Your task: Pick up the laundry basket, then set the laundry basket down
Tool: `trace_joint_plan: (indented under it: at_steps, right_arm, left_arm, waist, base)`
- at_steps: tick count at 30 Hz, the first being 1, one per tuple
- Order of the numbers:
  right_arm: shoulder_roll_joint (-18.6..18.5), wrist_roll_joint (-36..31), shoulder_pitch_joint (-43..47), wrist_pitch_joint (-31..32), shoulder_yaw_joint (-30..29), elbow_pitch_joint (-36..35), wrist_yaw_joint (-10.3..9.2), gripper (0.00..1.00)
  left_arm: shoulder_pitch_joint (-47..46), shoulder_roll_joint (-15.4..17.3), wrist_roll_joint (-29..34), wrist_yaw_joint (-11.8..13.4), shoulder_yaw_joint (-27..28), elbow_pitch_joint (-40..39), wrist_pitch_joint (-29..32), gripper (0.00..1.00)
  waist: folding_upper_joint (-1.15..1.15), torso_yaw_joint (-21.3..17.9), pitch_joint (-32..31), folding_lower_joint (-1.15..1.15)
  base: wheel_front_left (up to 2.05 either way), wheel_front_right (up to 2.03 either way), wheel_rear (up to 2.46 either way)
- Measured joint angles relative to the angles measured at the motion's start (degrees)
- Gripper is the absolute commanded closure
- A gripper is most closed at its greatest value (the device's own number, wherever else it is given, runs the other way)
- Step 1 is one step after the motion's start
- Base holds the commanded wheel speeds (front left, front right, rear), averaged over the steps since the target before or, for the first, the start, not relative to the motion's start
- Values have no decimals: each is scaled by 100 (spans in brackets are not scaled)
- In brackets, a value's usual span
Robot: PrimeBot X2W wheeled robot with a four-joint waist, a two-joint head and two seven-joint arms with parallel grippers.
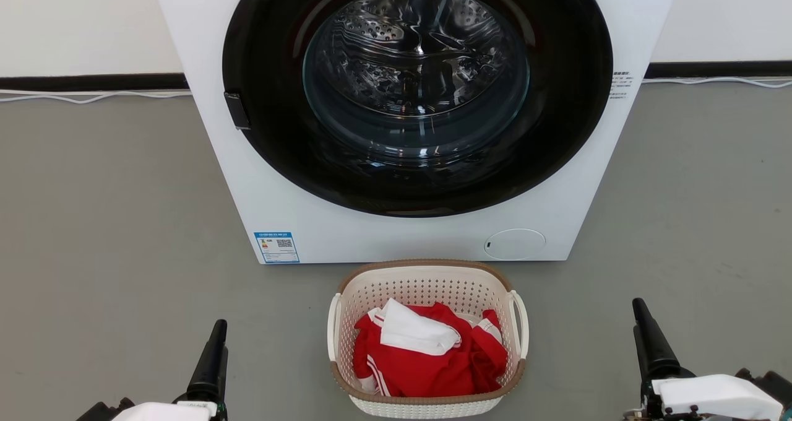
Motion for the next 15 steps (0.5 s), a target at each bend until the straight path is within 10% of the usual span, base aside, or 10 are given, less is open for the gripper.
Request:
trace_joint_plan:
  at_steps: [15]
  right_arm:
    - [-22, -1581, 0, -204, 141, -122, 0, 0]
  left_arm:
    - [3, 11, 1370, 101, -148, -220, -233, 0]
  waist:
    - [0, 8, -8, -1]
  base:
    - [0, 0, 0]
